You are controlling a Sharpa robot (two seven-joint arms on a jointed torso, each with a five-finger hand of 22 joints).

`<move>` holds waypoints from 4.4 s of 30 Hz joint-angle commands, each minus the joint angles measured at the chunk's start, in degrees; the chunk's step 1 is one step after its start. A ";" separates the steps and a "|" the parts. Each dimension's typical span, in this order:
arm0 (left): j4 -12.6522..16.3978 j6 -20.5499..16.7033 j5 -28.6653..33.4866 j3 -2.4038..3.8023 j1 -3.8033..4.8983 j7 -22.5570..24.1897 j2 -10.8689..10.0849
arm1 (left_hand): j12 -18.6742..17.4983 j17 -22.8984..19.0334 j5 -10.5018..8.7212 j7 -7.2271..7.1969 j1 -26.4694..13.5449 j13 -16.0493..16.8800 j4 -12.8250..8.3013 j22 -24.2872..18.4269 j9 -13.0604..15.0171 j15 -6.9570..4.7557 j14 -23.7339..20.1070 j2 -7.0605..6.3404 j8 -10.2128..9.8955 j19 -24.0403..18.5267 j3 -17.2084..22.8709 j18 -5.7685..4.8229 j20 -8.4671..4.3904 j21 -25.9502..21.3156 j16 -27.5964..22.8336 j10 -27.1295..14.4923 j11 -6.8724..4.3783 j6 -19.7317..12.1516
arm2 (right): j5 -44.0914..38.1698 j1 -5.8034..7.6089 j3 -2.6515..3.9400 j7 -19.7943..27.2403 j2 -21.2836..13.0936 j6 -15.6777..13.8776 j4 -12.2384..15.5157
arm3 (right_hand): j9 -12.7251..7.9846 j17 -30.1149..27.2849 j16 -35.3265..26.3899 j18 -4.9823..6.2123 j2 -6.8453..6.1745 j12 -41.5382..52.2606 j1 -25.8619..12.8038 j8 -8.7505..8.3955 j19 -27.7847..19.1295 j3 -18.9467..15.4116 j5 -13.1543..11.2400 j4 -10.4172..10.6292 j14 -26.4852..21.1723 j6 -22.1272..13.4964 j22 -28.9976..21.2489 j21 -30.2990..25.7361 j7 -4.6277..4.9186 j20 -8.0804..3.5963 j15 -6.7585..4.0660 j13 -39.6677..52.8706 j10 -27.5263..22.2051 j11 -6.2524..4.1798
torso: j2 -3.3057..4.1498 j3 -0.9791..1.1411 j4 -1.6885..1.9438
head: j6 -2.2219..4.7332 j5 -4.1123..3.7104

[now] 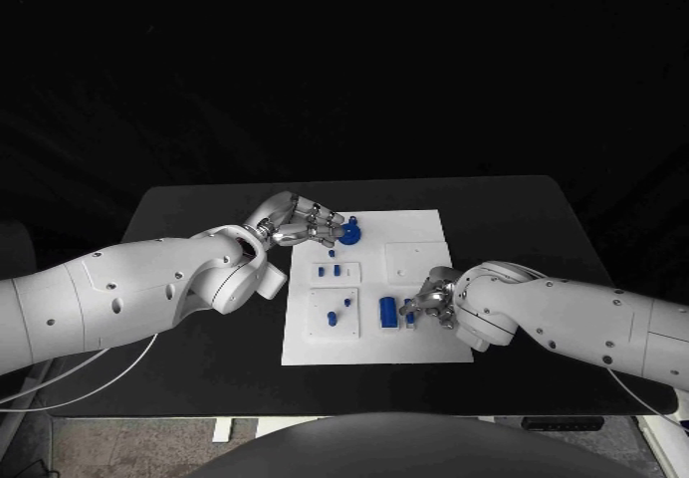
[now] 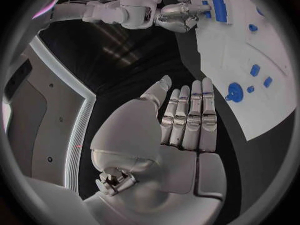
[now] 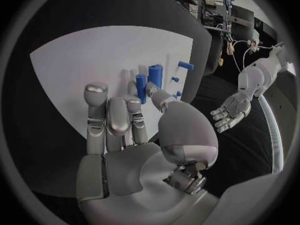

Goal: Assemble the parts on the task board

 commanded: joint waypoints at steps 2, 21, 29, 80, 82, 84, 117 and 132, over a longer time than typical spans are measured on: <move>0.18 -0.26 -0.42 0.04 -0.06 1.07 0.16 | -0.12 -0.06 -0.34 -0.06 0.00 -0.04 0.20 -0.23 0.00 -0.08 -0.53 -0.30 -0.20 -0.20 0.03 -0.06 0.32 -0.13 -0.18 -0.25 -0.03 -0.27 | -1.52 -0.31 -0.15 -0.61 0.06 0.26 -0.13 | 0.29 -0.07 -0.16 -0.47 1.33 -0.30 0.53 0.08 0.94 6.86 0.08 -7.10 0.90 0.26 4.01 -0.17 -0.02 0.27 0.38 -0.07 0.57 -0.62 | 0.00 0.05 -0.01 | 0.86 0.19; -0.01 0.14 -0.42 0.04 -0.10 0.79 0.25 | -0.12 -0.06 -0.34 -0.06 0.00 -0.04 0.20 -0.23 0.00 -0.08 -0.53 -0.30 -0.20 -0.20 0.03 -0.06 0.32 -0.13 -0.18 -0.25 -0.03 -0.27 | -1.70 -0.58 -0.29 -0.55 0.39 0.66 0.03 | 0.25 -0.17 -0.23 -0.53 1.25 -0.42 0.41 0.08 0.91 6.67 0.37 -7.18 0.88 0.26 4.00 -0.23 -0.04 0.26 0.38 -0.10 0.55 -0.63 | -0.01 0.01 -0.01 | -0.26 0.21; -0.09 0.35 -0.42 0.04 -0.10 0.68 0.26 | -0.12 -0.05 -0.33 -0.06 -0.04 -0.04 0.17 -0.51 0.00 -0.09 -0.53 -0.17 -0.20 -0.17 0.02 -0.06 0.33 -0.11 -0.18 -0.26 -0.03 -0.28 | -1.98 -0.61 -0.38 -0.74 0.30 1.27 0.04 | 0.22 -0.17 -0.21 -0.54 1.23 -0.43 0.40 0.07 0.91 6.60 0.49 -7.21 0.89 0.25 3.99 -0.25 -0.03 0.26 0.38 -0.09 0.55 -0.63 | 0.01 0.01 -0.01 | -0.26 0.28; -0.29 0.82 -0.26 0.04 -0.09 0.15 0.06 | -0.12 -0.03 -0.69 -0.03 -0.29 -0.04 0.32 -1.10 -0.01 -0.06 -0.55 -0.18 -0.20 -0.06 -0.25 -0.09 0.39 -0.12 -0.18 -0.31 0.00 -0.43 | -3.84 -0.67 -0.54 0.52 0.19 -0.04 0.45 | -4.82 -1.09 -1.71 -0.77 -8.55 -1.89 -0.52 0.03 1.19 -6.06 -0.57 8.48 0.61 1.66 3.63 -3.04 -0.70 -0.18 0.02 -1.54 -0.15 -0.79 | 0.01 0.06 -0.03 | -0.26 0.62; -0.29 0.84 -0.25 0.04 -0.09 0.13 0.05 | -0.12 -0.03 -0.69 -0.03 -0.29 -0.04 0.32 -1.10 -0.01 -0.06 -0.55 -0.18 -0.20 -0.06 -0.25 -0.09 0.39 -0.12 -0.18 -0.31 0.00 -0.43 | -3.85 -0.67 -0.54 0.60 0.14 -0.13 0.45 | -4.87 -1.11 -1.76 -0.76 -8.62 -1.90 -0.42 0.03 1.20 -6.18 -0.57 8.67 0.61 1.67 3.63 -3.13 -0.69 -0.18 0.02 -1.57 -0.16 -0.79 | 0.01 0.07 -0.03 | -0.26 0.62; -0.30 0.86 -0.25 0.04 -0.09 0.09 0.04 | -0.12 -0.03 -0.69 -0.03 -0.29 -0.04 0.32 -1.10 -0.01 -0.06 -0.55 -0.18 -0.20 -0.06 -0.25 -0.09 0.39 -0.12 -0.18 -0.31 0.00 -0.43 | -3.86 -0.67 -0.54 0.72 0.06 -0.21 0.48 | -4.87 -1.11 -1.76 -0.76 -8.62 -1.90 -0.42 0.03 1.20 -6.18 -0.57 8.67 0.61 1.67 3.63 -3.13 -0.69 -0.18 0.02 -1.57 -0.16 -0.79 | 0.01 0.08 -0.02 | -0.26 0.61; -0.85 1.14 -0.22 0.04 -0.08 -0.35 -0.12 | -0.12 -0.01 -0.70 -0.04 -0.02 -0.04 0.44 -1.66 0.00 -0.06 -0.55 -0.10 -0.19 0.08 -0.47 -0.08 0.38 -0.12 -0.18 -0.32 -0.01 -0.39 | -2.86 -0.81 -0.54 3.92 -0.45 2.62 -0.75 | -6.41 -0.38 -1.55 -1.32 -0.93 -1.35 5.99 0.17 1.44 -9.14 -0.79 -0.42 0.81 2.21 3.94 -2.78 -1.46 -0.50 -0.21 -0.62 0.48 -1.23 | 0.05 0.10 0.04 | -0.26 -0.13; -0.90 1.29 -0.22 0.05 -0.08 -0.49 -0.09 | -0.12 -0.01 -0.70 -0.04 -0.02 -0.04 0.44 -1.66 0.00 -0.06 -0.55 -0.10 -0.19 0.08 -0.47 -0.08 0.38 -0.12 -0.18 -0.32 -0.01 -0.39 | -5.18 -1.72 -0.54 3.62 0.38 0.99 -1.54 | -3.52 -1.13 -2.03 -1.75 2.45 1.32 6.36 0.15 1.67 -4.18 -0.79 -7.80 1.06 3.52 4.33 0.02 -0.79 -0.42 -0.07 5.62 3.87 -1.25 | 0.01 0.04 0.04 | -0.26 -0.20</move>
